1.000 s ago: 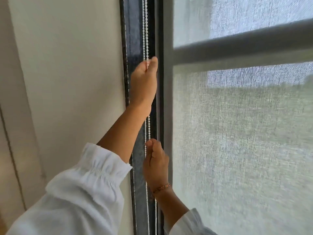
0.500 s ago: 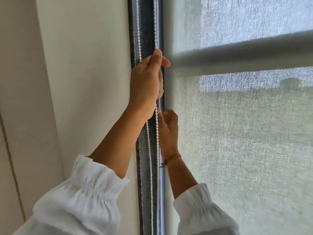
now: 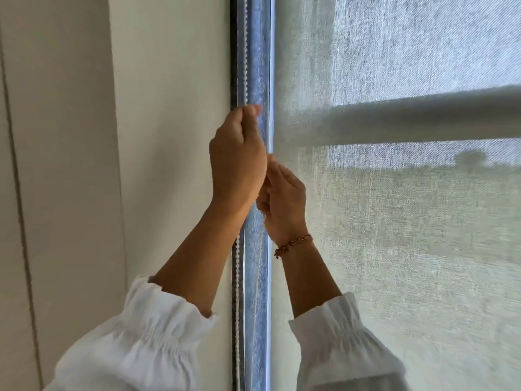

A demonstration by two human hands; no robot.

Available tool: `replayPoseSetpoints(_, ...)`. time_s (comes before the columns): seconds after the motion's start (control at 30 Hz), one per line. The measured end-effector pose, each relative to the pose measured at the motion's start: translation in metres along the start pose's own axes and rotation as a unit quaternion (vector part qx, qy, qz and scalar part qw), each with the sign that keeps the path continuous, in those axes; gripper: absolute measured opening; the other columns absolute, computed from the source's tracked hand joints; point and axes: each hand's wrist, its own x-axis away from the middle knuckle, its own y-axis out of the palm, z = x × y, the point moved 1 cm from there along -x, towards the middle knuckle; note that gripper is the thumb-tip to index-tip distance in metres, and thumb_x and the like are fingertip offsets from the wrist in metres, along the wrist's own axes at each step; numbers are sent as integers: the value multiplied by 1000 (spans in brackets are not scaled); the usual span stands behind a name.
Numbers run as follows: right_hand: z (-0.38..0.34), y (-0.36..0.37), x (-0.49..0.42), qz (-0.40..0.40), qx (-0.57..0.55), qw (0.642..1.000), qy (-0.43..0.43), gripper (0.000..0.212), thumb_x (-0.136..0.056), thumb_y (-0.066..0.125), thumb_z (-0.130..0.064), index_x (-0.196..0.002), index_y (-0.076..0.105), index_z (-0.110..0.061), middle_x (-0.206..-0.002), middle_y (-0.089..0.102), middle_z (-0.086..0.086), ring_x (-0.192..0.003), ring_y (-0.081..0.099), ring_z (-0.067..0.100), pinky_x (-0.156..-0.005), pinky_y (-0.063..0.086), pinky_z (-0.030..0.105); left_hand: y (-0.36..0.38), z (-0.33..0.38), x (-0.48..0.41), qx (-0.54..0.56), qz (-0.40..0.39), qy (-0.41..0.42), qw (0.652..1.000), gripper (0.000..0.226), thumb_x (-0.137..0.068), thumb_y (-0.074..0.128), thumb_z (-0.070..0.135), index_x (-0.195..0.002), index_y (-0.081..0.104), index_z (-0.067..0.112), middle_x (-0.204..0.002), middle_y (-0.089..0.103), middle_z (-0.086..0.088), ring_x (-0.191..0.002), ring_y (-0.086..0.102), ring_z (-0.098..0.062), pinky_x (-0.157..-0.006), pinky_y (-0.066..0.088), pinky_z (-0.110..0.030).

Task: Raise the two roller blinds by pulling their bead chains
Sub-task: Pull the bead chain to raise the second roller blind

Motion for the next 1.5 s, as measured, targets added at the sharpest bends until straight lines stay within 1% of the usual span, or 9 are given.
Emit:
replayPoseSetpoints(0.07,1,-2,11,59,108,990,-69,44,-94,49,-27,-50,55,-28,-42,35,-10,-40,28,8,-43,27,24,2,-7,-1,-122,43,27,991,38,-96,35,23,-130,45,9,-119,58,-12,-112,54,-17,-94,37,-26)
replayPoseSetpoints(0.17,6,-2,35,109,204,959,-164,35,-95,46,-24,-60,51,-23,-47,38,-9,-45,33,5,-46,29,21,3,-4,0,-233,64,140,960,51,-92,42,22,-139,30,4,-139,43,-17,-129,39,-30,-107,26,-31)
replayPoseSetpoints(0.27,1,-1,49,113,236,939,-223,38,-91,41,-36,-61,46,-14,-46,33,-11,-43,29,6,-44,25,21,8,12,-2,-114,-37,95,988,38,-94,43,26,-127,48,9,-124,57,-13,-113,56,-24,-100,41,-29)
replayPoseSetpoints(0.4,-10,-1,66,114,269,913,-284,42,-90,37,-34,-63,49,-4,-48,31,-13,-43,29,7,-42,23,16,12,41,1,197,-157,-143,957,20,-98,36,27,-101,53,17,-74,56,1,-55,54,-10,-50,47,-25)
replayPoseSetpoints(0.57,-12,-16,93,115,299,902,-289,39,-93,39,-31,-62,45,-8,-49,27,-17,-41,29,4,-43,21,11,10,65,-1,240,-191,-184,934,22,-94,45,34,-82,53,18,-69,51,2,-45,41,-5,-37,29,-18)
replayPoseSetpoints(0.83,7,-56,166,39,369,900,-228,33,-94,28,-47,-65,32,-32,-49,25,-21,-41,35,0,-41,22,5,12,72,41,210,-74,-183,958,44,-93,43,43,-56,52,22,-42,31,6,-34,25,-10,-40,20,-24)
replayPoseSetpoints(0.97,-10,-72,182,-9,270,960,-72,47,-90,34,-54,-66,53,-20,-47,41,-15,-46,37,4,-47,29,13,8,88,75,187,-29,-99,977,46,-95,40,38,-51,43,24,-35,32,9,-38,24,-11,-43,19,-28)
replayPoseSetpoints(1.07,-46,-77,170,-7,110,994,24,49,-92,34,-50,-81,67,-15,-74,60,-1,-71,53,11,-66,43,20,1,116,88,178,-20,-59,982,45,-95,39,35,-51,41,26,-33,35,10,-38,27,-9,-44,22,-28)
replayPoseSetpoints(1.5,-226,-27,148,-64,-79,994,37,22,-96,44,-21,-91,59,-5,-83,65,10,-74,65,21,-73,57,31,-45,152,209,100,-62,-45,992,38,-93,38,37,-56,43,30,-41,46,14,-39,40,-7,-45,29,-18)
